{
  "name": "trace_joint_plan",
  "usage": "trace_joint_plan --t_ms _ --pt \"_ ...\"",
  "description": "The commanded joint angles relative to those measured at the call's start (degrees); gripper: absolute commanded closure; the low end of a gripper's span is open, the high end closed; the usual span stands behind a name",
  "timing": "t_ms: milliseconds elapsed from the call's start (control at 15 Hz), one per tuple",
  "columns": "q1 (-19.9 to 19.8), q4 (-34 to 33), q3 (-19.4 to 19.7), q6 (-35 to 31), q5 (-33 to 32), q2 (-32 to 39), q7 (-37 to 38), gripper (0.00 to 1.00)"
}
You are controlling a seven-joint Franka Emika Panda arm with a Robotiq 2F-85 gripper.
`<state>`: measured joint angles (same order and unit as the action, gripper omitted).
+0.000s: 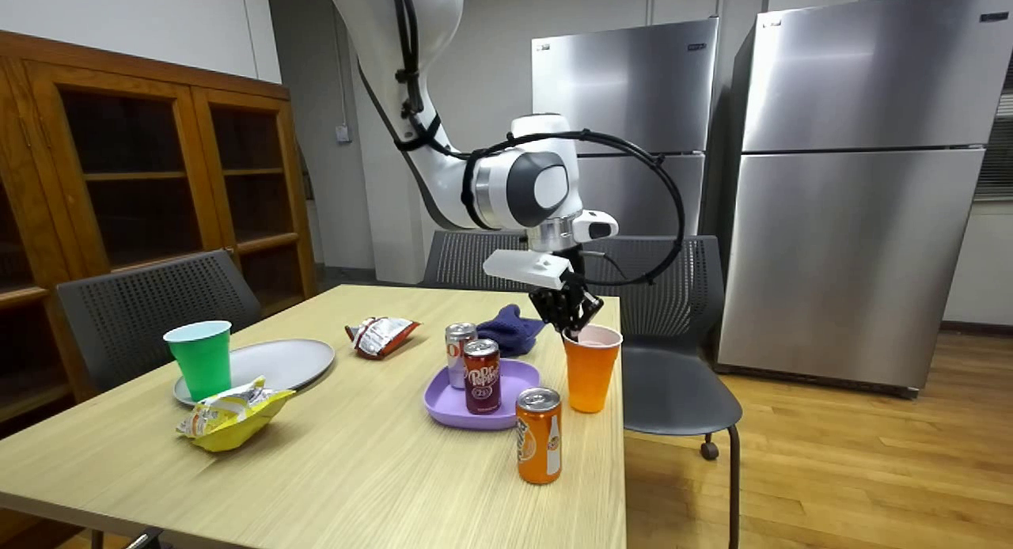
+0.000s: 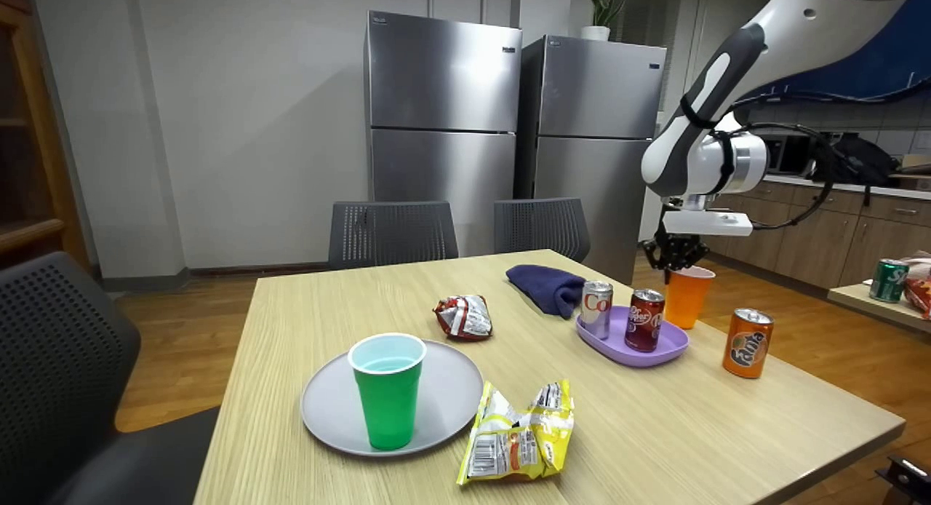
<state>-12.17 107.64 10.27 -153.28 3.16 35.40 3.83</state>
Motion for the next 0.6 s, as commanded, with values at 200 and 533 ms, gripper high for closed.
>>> trace_joint_plan --t_ms 200,533 --pt "2.6 1.9 3.0 1.0 -5.2 -6.2 0.1 0.99" --pt "5.1 3.0 2.5 0.7 -8.8 -12.4 0.0 0.99"
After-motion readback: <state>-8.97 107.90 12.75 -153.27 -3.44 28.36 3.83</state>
